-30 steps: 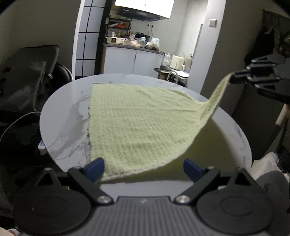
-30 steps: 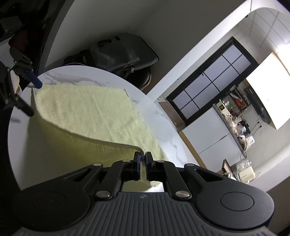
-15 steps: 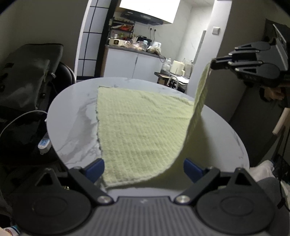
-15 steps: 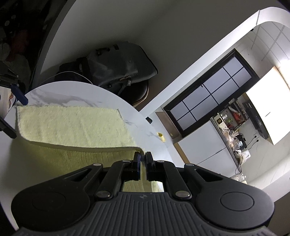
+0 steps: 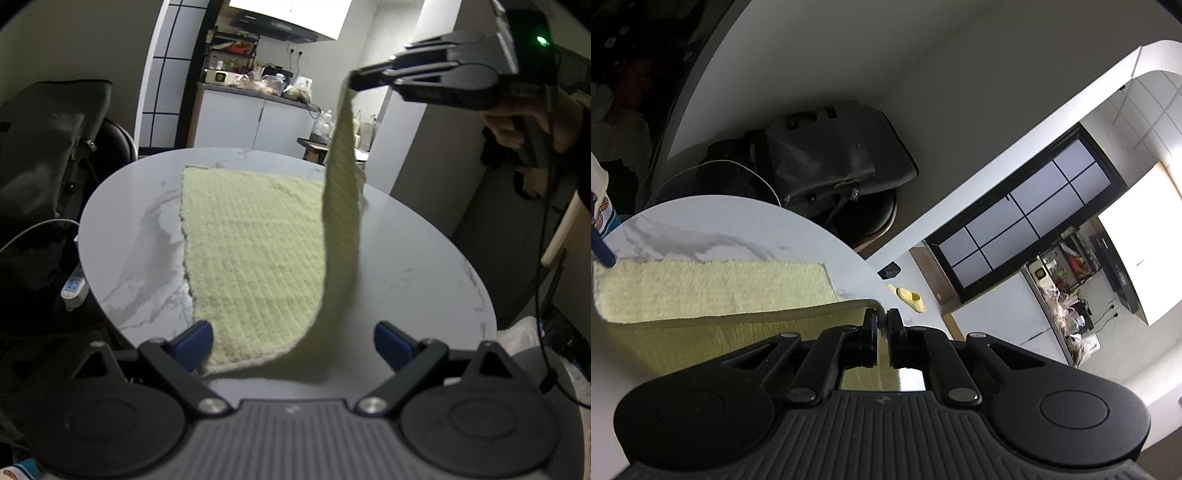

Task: Fold towel
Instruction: 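Carry the held towel corner with the right gripper across to the opposite corner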

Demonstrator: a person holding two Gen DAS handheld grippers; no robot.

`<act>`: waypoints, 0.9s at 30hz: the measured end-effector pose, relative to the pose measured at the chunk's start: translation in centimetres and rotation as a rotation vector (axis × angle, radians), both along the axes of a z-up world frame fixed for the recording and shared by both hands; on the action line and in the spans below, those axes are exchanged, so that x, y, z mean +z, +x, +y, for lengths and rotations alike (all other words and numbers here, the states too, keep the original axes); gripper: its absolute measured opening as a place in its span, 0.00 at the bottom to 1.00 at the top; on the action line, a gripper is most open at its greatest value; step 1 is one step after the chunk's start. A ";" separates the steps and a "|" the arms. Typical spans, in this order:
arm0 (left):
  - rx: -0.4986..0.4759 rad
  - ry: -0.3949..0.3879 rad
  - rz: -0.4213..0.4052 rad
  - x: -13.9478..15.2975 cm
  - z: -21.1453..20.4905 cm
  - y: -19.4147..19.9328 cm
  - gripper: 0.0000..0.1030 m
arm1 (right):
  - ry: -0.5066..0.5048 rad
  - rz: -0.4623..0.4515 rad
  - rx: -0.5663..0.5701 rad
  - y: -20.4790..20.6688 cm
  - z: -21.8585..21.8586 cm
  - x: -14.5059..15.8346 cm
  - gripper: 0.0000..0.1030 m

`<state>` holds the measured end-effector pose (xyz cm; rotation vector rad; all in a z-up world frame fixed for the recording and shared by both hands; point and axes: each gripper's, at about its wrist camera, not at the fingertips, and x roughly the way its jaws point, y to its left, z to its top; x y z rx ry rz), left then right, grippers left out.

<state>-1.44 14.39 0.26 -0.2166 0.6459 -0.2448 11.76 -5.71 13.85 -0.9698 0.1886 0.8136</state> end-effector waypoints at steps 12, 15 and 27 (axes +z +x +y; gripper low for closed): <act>-0.001 -0.034 0.002 0.1 1.1 0.4 0.93 | -0.041 0.058 -0.001 4.7 5.8 -2.8 0.06; -0.011 -0.037 0.008 0.2 1.5 0.6 0.93 | -0.060 0.076 0.004 5.6 7.1 -3.9 0.06; -0.057 -0.031 0.018 0.1 1.9 0.6 0.93 | -0.066 0.077 0.015 6.6 9.9 -5.1 0.06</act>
